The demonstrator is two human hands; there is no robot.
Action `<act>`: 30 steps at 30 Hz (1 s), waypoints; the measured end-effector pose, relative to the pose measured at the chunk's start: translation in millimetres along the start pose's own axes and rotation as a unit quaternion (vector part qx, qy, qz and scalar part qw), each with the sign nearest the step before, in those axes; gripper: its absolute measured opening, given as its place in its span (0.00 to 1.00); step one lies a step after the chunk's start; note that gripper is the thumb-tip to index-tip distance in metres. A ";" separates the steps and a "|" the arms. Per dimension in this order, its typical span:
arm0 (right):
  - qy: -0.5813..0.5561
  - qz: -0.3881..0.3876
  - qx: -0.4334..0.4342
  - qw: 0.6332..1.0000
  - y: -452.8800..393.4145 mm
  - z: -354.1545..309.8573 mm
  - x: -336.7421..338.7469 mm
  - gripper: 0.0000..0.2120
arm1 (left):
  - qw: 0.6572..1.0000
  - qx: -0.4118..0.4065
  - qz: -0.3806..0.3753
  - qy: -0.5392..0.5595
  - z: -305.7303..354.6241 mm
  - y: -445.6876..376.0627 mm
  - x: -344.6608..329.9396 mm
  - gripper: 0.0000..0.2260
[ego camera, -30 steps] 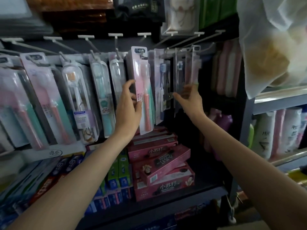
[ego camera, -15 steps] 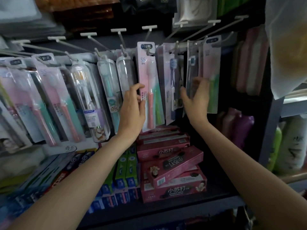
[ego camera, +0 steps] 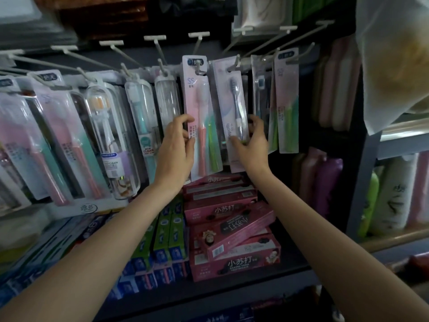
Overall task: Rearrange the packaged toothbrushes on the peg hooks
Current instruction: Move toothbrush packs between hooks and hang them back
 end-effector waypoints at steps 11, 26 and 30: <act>0.216 0.056 0.071 0.972 -21.1 -37.1 45.9 0.23 | 0.999 -0.044 0.003 -0.013 2.3 3.3 1.7 0.16; 0.012 0.130 -0.086 0.988 24.3 36.9 92.5 0.09 | 0.999 -0.018 -0.030 -0.007 9.8 3.3 -8.0 0.14; 0.039 0.110 -0.084 0.990 21.5 36.4 88.0 0.12 | 0.999 -0.020 -0.029 -0.011 7.8 3.5 -6.2 0.14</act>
Point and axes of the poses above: each hand's wrist, its own y-axis away from the middle knuckle, its own x-axis out of the back of the hand, z = x × y, the point moved 4 cm from there along -y, towards the middle knuckle, and after that the axes turned 10 degrees about -x, right-handed, at the moved point
